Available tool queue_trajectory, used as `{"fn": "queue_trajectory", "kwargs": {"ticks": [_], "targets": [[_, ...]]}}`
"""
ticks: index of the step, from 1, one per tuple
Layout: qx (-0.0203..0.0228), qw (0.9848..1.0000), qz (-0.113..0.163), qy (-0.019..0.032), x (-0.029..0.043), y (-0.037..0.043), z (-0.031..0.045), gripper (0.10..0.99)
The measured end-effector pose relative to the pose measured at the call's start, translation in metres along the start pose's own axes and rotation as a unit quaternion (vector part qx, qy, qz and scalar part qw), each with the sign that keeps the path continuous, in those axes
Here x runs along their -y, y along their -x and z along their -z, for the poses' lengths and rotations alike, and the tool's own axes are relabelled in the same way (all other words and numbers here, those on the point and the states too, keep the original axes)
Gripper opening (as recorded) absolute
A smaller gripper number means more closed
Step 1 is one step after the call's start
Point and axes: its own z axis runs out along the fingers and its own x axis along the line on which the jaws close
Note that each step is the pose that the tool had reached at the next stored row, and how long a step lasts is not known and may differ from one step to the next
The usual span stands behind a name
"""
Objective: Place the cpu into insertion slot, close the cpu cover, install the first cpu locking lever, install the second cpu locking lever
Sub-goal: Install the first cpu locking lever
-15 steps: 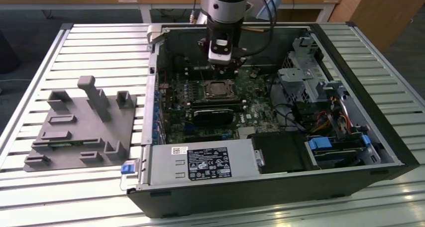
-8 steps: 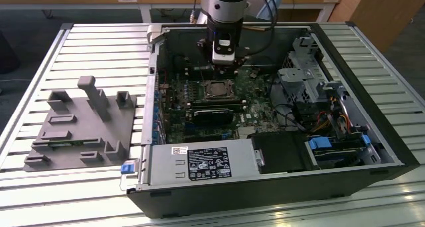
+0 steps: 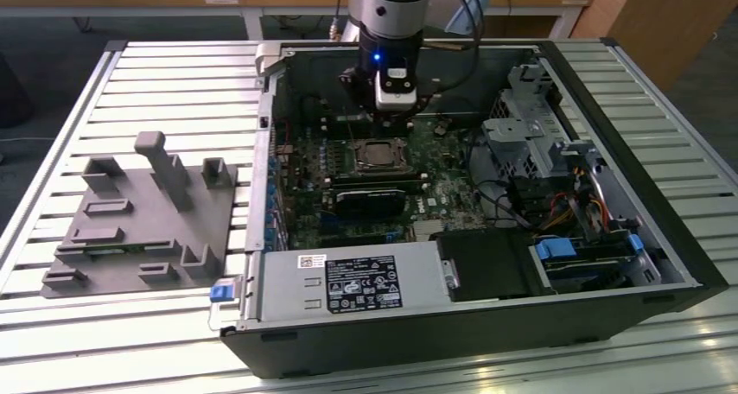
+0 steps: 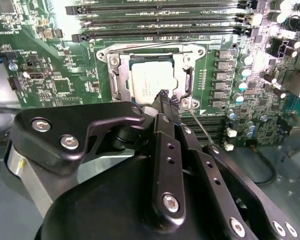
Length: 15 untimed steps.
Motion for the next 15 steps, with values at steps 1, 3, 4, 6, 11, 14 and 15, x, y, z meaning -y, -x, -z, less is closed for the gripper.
{"fn": "queue_trajectory", "kwargs": {"ticks": [1, 3, 4, 6, 11, 14, 15], "targets": [[0.0, 1.0, 0.002, -0.0001, 0.0, 0.0, 0.0008, 0.106], [-0.0001, 1.0, 0.008, 0.0, -0.0001, 0.0, 0.0011, 0.106], [-0.0002, 0.9999, 0.012, -0.0001, 0.0, 0.0, 0.0011, 0.106], [-0.0003, 0.9998, 0.019, -0.0004, 0.0, 0.0, 0.0012, 0.106], [-0.0005, 0.9993, 0.037, -0.0008, 0.0001, 0.0, 0.0012, 0.106], [-0.0007, 0.999, 0.045, -0.001, 0.0001, 0.0, 0.0012, 0.106], [-0.0007, 0.9989, 0.048, -0.0011, 0.0, 0.0, 0.0012, 0.106]]}}
